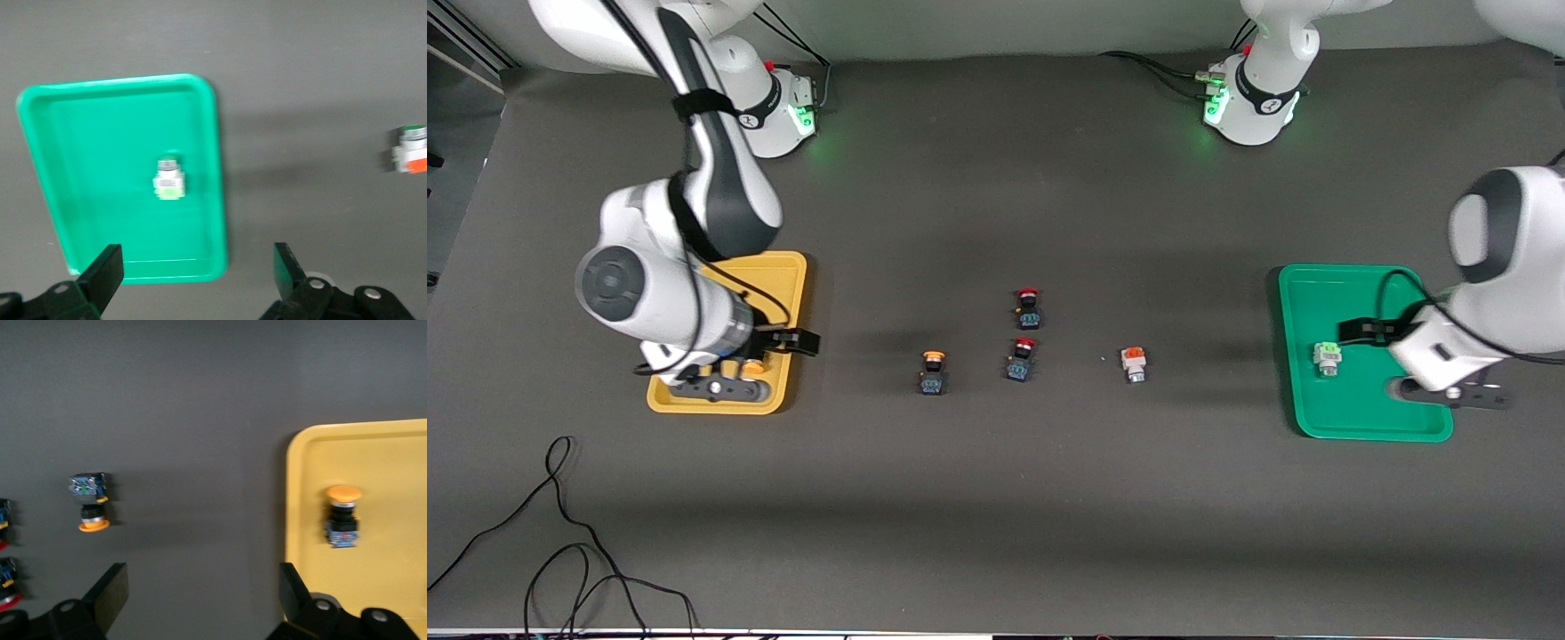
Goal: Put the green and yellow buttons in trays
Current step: 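Grasp second yellow button with right gripper while left gripper grasps orange-based button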
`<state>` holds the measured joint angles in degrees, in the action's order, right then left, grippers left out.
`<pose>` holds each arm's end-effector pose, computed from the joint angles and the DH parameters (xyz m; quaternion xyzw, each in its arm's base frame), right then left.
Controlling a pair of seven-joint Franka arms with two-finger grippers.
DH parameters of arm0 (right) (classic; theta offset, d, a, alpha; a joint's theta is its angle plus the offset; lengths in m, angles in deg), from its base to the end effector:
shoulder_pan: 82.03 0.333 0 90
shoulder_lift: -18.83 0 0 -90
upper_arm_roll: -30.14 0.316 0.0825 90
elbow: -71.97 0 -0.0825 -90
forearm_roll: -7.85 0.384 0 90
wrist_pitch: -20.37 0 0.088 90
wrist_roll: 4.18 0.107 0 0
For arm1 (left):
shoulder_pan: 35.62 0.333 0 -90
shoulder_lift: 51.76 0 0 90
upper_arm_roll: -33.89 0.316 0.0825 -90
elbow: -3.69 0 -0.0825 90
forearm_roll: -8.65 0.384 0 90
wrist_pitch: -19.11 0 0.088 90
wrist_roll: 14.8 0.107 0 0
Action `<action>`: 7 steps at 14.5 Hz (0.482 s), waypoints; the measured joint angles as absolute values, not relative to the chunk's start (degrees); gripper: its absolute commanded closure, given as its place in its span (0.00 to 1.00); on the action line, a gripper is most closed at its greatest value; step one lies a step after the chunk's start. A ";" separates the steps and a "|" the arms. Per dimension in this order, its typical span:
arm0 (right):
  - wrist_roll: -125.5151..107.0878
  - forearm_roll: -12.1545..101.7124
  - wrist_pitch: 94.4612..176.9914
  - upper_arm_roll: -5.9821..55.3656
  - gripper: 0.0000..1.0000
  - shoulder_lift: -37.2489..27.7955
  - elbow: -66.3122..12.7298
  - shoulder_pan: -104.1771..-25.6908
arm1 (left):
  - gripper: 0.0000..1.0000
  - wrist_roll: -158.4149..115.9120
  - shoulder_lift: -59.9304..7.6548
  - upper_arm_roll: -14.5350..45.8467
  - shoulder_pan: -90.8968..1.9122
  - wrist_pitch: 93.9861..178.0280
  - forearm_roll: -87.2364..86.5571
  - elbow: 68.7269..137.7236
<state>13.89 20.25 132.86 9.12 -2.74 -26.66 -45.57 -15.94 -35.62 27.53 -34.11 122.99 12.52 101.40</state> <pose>0.6064 0.2030 0.3706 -0.9962 0.0615 0.0593 0.0144 0.6184 -0.0417 0.4142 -0.9953 0.0423 0.0849 0.0209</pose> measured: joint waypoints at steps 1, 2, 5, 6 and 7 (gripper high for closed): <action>16.80 20.30 132.90 9.19 0.00 -4.54 -25.05 -44.01 | 0.00 -19.65 -35.59 27.34 -36.63 123.20 12.05 101.40; 19.87 20.35 132.92 9.37 0.00 -6.51 -23.32 -42.51 | 0.00 -23.20 -35.51 27.20 -39.17 123.83 11.52 101.41; 25.01 20.73 135.84 10.05 0.01 -13.09 -19.80 -37.43 | 0.00 -33.71 -34.00 26.99 -46.46 128.78 11.04 101.59; 25.88 20.80 137.81 10.20 0.02 -15.16 -19.41 -35.98 | 0.00 -36.42 -32.91 26.98 -48.62 130.76 11.03 101.65; 26.40 20.87 139.63 10.25 0.02 -17.07 -19.26 -34.79 | 0.00 -38.64 -31.66 26.98 -50.60 132.57 11.03 101.69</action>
<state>26.40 20.87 139.63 10.25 -17.07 -19.26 -34.79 -38.64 -31.66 26.98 -50.60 132.57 11.03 101.69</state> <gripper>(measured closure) 0.009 0.000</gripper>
